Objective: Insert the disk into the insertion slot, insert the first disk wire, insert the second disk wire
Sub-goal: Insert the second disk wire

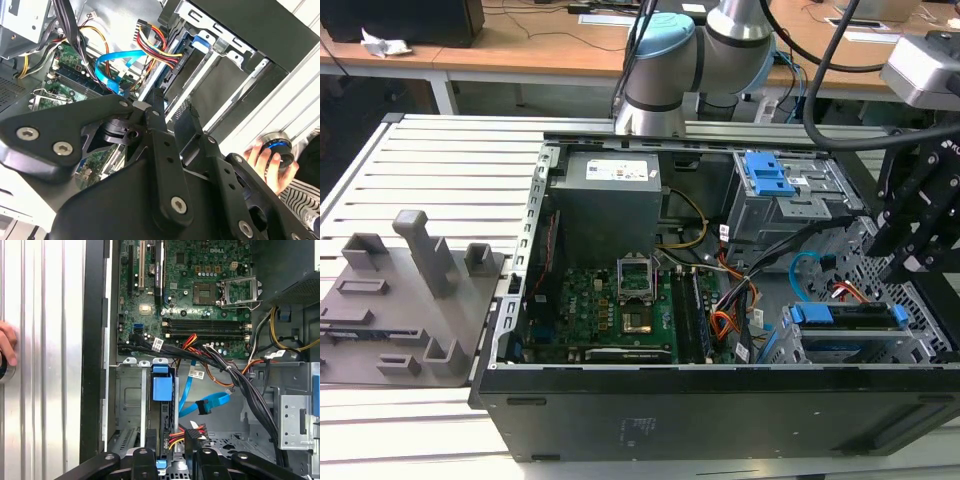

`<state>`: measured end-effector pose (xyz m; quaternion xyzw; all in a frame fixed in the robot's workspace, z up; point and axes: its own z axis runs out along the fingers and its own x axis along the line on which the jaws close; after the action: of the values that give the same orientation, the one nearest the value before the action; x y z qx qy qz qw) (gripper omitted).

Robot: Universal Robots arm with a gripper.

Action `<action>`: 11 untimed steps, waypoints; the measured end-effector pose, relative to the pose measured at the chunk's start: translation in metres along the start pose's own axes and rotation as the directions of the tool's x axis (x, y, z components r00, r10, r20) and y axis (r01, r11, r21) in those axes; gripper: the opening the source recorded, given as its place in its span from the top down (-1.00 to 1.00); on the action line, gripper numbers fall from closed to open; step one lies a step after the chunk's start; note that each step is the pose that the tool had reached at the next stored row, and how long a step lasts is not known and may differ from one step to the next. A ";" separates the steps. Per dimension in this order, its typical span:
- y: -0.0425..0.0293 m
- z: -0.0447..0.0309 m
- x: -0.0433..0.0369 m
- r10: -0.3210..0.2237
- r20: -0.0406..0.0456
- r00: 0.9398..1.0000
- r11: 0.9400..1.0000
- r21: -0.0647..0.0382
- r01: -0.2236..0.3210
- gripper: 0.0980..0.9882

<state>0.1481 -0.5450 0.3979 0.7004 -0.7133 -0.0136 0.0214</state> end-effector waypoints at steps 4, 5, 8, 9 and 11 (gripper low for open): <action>0.0000 -0.0001 0.0000 0.000 0.000 1.000 1.000 0.000 0.000 0.41; 0.0000 -0.0002 0.0000 0.000 0.000 1.000 1.000 0.000 0.000 0.41; 0.0000 -0.0003 0.0000 0.000 0.000 1.000 1.000 0.000 0.000 0.25; 0.0000 -0.0003 0.0000 0.000 0.000 1.000 1.000 0.000 0.000 0.12; 0.0000 -0.0004 0.0000 0.000 0.000 1.000 1.000 0.000 0.000 -0.03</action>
<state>0.1481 -0.5450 0.3983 0.7004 -0.7133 -0.0136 0.0214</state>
